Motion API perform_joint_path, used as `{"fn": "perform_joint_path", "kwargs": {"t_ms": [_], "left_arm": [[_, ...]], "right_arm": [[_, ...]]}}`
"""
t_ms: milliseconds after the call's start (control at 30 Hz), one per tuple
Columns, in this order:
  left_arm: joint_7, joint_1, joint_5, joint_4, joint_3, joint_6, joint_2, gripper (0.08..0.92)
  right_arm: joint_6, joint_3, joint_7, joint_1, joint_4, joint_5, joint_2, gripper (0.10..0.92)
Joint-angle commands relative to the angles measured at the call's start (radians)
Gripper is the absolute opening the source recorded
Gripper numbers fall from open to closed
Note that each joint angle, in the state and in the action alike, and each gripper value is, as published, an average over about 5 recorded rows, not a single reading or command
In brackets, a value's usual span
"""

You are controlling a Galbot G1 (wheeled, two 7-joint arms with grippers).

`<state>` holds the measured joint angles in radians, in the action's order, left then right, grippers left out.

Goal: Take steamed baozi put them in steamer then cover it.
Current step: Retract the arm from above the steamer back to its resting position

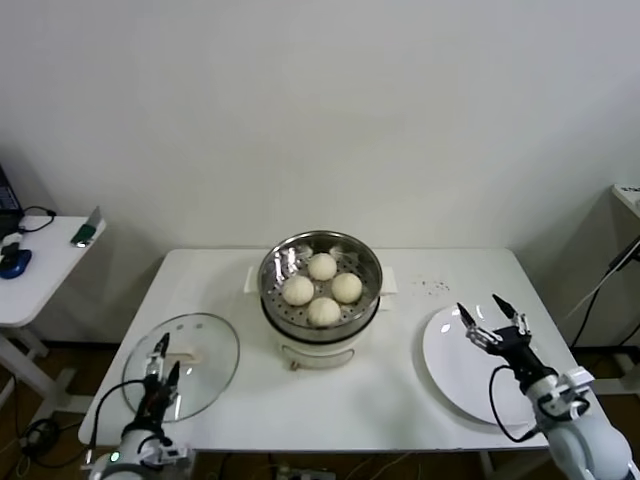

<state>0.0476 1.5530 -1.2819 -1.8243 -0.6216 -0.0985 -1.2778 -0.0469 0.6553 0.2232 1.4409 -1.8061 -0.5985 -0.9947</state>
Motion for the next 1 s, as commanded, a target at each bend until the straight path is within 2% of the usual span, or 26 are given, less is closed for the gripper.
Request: {"fn": "perform_joint_path", "kwargs": {"t_ms": [33, 267, 467, 633, 1000], "left_arm": [[0.038, -0.155, -0.16, 0.26, 0.016, 0.061, 0.007, 0.823], [0.087, -0.208, -0.153, 0.344, 0.005, 0.072, 0.008, 0.823], [0.154, -0.224, -0.11, 0.34, 0.012, 0.069, 0.0, 0.823], [0.163, -0.23, -0.088, 0.318, 0.02, 0.066, 0.004, 0.823], [0.162, -0.268, -0.061, 0.365, 0.029, 0.071, 0.015, 0.823]], "right_arm": [[-0.026, 0.078, 0.007, 0.09, -0.001, 0.032, -0.057, 0.823], [-0.027, 0.062, 0.002, 0.059, 0.019, 0.054, -0.056, 0.823], [-0.029, 0.051, 0.003, 0.042, 0.036, 0.068, -0.054, 0.823], [-0.035, 0.039, 0.003, 0.028, 0.051, 0.088, -0.057, 0.823], [-0.054, 0.03, 0.011, 0.025, 0.083, 0.136, -0.071, 0.823]]}}
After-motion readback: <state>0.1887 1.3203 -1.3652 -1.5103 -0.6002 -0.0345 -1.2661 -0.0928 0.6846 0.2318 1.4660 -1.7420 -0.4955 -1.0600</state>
